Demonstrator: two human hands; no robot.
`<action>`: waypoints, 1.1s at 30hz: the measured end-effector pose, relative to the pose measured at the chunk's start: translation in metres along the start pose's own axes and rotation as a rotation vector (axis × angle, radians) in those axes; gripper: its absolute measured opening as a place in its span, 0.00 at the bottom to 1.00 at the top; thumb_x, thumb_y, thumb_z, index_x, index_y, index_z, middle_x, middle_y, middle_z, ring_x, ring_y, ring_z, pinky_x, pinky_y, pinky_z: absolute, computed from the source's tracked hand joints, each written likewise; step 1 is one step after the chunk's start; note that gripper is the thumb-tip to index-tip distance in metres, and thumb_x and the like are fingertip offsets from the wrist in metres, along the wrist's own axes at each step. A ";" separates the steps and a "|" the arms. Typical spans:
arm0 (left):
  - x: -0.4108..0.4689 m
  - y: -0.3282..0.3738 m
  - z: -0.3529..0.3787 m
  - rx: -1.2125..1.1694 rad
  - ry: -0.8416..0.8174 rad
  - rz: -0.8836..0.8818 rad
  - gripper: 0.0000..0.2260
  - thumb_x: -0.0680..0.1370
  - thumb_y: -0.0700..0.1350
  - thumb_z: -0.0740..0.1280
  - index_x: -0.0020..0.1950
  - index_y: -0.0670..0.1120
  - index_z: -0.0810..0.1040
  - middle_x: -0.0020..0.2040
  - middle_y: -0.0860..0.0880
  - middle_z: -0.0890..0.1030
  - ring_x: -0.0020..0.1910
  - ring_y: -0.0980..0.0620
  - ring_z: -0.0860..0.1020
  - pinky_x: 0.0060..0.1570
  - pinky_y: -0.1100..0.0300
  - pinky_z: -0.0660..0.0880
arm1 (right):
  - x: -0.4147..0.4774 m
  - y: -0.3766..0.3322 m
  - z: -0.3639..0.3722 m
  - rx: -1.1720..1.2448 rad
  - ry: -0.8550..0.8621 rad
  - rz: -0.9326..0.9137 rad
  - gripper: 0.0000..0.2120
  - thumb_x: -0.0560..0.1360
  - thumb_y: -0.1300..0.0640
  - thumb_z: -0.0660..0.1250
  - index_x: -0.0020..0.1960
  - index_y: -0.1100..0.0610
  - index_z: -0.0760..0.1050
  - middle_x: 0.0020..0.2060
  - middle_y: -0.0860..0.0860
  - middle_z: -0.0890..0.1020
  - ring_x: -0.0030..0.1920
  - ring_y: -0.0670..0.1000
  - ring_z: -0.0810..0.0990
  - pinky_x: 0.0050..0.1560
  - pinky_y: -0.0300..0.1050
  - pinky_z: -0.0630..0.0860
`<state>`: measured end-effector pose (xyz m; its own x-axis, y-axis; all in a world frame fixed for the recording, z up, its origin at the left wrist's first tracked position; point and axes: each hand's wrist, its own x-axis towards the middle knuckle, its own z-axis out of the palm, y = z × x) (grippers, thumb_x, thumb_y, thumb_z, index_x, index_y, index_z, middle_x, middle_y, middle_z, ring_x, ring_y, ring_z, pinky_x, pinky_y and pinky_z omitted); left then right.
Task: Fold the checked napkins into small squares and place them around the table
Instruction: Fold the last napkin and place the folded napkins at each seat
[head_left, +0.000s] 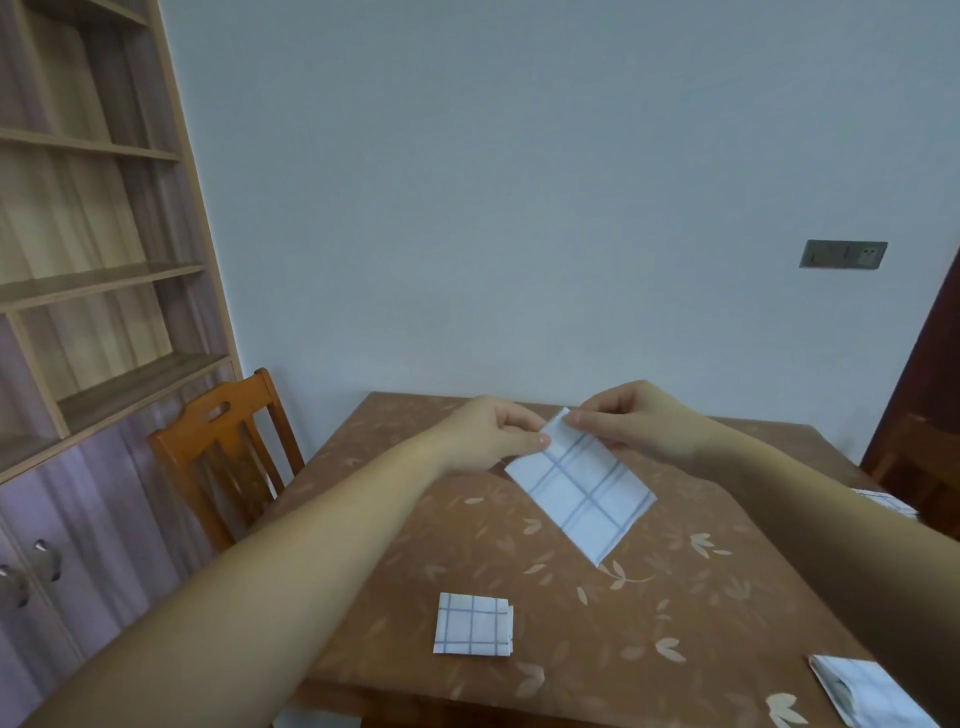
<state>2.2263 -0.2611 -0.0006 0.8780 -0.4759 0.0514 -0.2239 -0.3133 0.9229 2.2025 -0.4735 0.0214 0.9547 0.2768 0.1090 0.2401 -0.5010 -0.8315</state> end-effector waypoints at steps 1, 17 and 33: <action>-0.001 0.001 0.000 0.023 -0.007 0.005 0.05 0.78 0.40 0.69 0.51 0.44 0.83 0.39 0.48 0.83 0.37 0.54 0.81 0.37 0.62 0.77 | 0.001 0.000 0.002 0.005 0.001 -0.005 0.11 0.76 0.52 0.70 0.40 0.58 0.84 0.32 0.48 0.81 0.34 0.44 0.78 0.38 0.36 0.74; -0.014 0.003 -0.003 0.211 0.040 0.046 0.09 0.79 0.52 0.67 0.42 0.52 0.84 0.32 0.55 0.79 0.28 0.59 0.75 0.31 0.66 0.71 | -0.003 -0.008 0.013 0.135 0.104 0.017 0.07 0.76 0.56 0.71 0.41 0.57 0.85 0.35 0.51 0.85 0.35 0.48 0.82 0.36 0.40 0.77; -0.009 0.002 -0.010 0.094 0.231 0.005 0.18 0.78 0.57 0.66 0.46 0.43 0.82 0.38 0.50 0.78 0.37 0.53 0.75 0.39 0.60 0.69 | -0.010 -0.015 0.020 -0.003 -0.114 0.089 0.21 0.78 0.51 0.68 0.27 0.54 0.76 0.19 0.52 0.69 0.21 0.51 0.63 0.23 0.38 0.59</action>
<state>2.2221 -0.2487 0.0047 0.9477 -0.2809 0.1518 -0.2575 -0.3913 0.8835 2.1855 -0.4529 0.0216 0.9461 0.3226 -0.0281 0.1561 -0.5304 -0.8333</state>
